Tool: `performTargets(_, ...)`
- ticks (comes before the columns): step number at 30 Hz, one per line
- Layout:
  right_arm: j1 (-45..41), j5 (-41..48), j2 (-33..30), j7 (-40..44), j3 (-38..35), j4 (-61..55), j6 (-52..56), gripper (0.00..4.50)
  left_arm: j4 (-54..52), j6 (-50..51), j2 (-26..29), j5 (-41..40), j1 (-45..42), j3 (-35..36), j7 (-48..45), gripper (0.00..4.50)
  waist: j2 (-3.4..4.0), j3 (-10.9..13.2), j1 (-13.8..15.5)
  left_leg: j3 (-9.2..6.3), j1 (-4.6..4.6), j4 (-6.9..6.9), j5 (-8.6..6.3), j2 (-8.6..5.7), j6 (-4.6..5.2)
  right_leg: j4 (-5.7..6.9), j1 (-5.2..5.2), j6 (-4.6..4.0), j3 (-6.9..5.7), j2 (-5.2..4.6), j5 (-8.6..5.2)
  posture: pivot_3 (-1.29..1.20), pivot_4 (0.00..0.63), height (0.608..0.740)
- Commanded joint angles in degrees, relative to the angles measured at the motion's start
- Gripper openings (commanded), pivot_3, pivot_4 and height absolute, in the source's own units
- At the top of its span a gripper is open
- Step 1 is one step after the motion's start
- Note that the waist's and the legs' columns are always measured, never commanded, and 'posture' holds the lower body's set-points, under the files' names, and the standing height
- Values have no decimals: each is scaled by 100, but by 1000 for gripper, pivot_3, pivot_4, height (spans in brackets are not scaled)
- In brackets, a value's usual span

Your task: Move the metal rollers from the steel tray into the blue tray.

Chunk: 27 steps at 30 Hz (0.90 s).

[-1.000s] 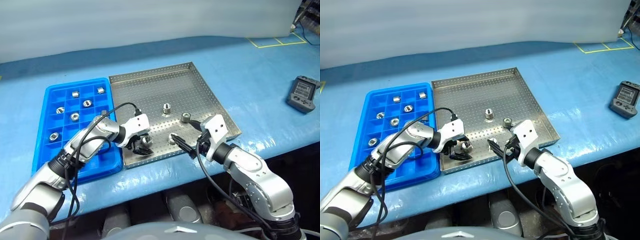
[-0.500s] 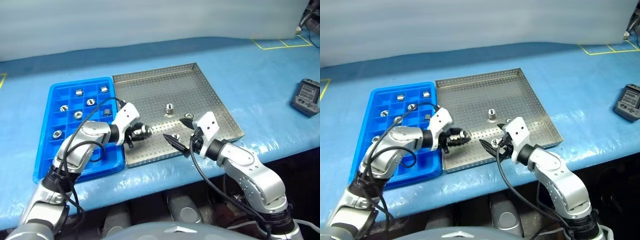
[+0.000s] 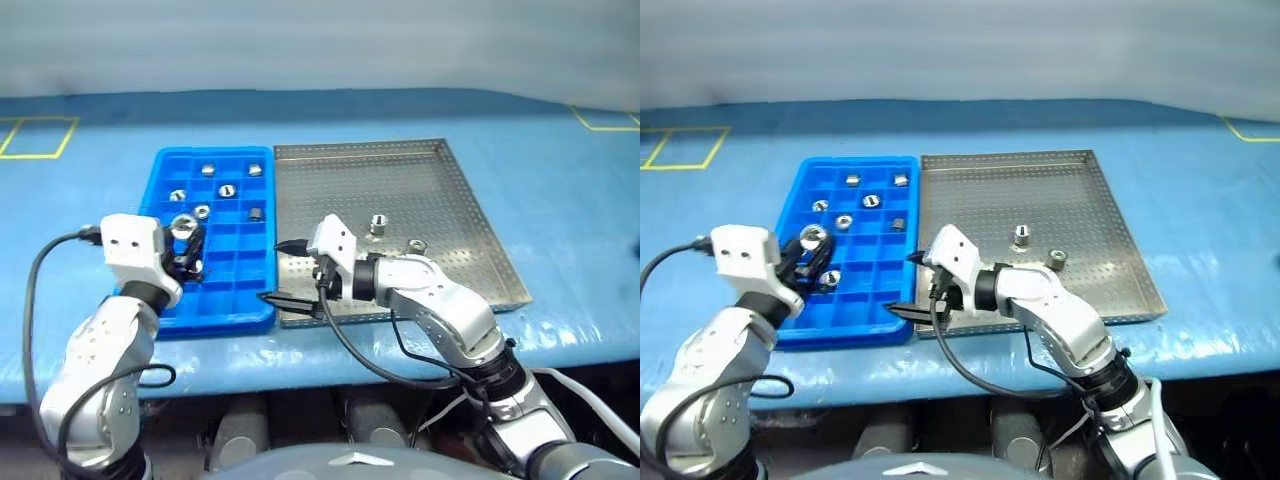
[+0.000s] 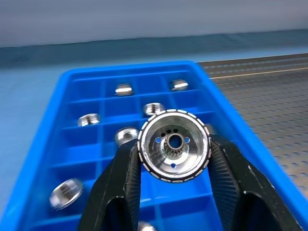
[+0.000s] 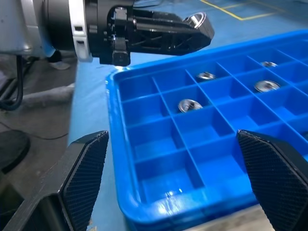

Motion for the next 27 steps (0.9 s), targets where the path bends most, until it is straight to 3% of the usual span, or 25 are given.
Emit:
performTargets(1, -153, -4, 98, 270, 163, 46, -196, 4500, -377, -146, -98, 207, 448, 38, 279, 1689, -1, -1, 135, 0, 0, 3, 0, 0, 0, 0, 0, -7, -1, 0, -4, 233, 150, 740)
performTargets(7, -180, -30, 208, 432, 300, 135, -236, 4500, -85, -533, -284, 312, 1118, -122, 401, 1689, -5, -3, 290, 1, 1, 14, 2, 1, -4, 1, 3, -35, -4, -1, -18, 238, 150, 740)
performTargets(15, 3, -24, 144, 273, 146, -41, -138, 4500, 419, -490, -436, 223, 1064, -87, 532, 1689, -3, -3, 305, 4, 0, 9, 2, 3, -4, 1, -3, -40, -3, 1, -21, 174, 150, 740)
performTargets(16, 31, -15, 127, 238, 110, -71, -123, 4500, 448, -487, -463, 220, 1028, -57, 558, 2427, -3, -4, 304, 5, 0, 9, 2, 3, -4, 1, -3, -40, -3, 1, -21, 174, 150, 740)
performTargets(22, 351, 73, -56, -171, -365, -465, 70, 4500, 567, -488, -306, -130, 479, -11, 324, 4383, -3, -4, 215, 4, 1, 8, 2, 4, -5, 2, -4, -40, -4, 2, -21, 72, 150, 740)
performTargets(27, 796, 54, -357, -603, -921, -903, 274, 4500, 829, -540, -39, -413, -338, -135, 85, 4464, -4, -4, 72, 6, -4, 9, 2, 2, -5, -2, -4, -39, -3, 0, -20, -28, 150, 740)
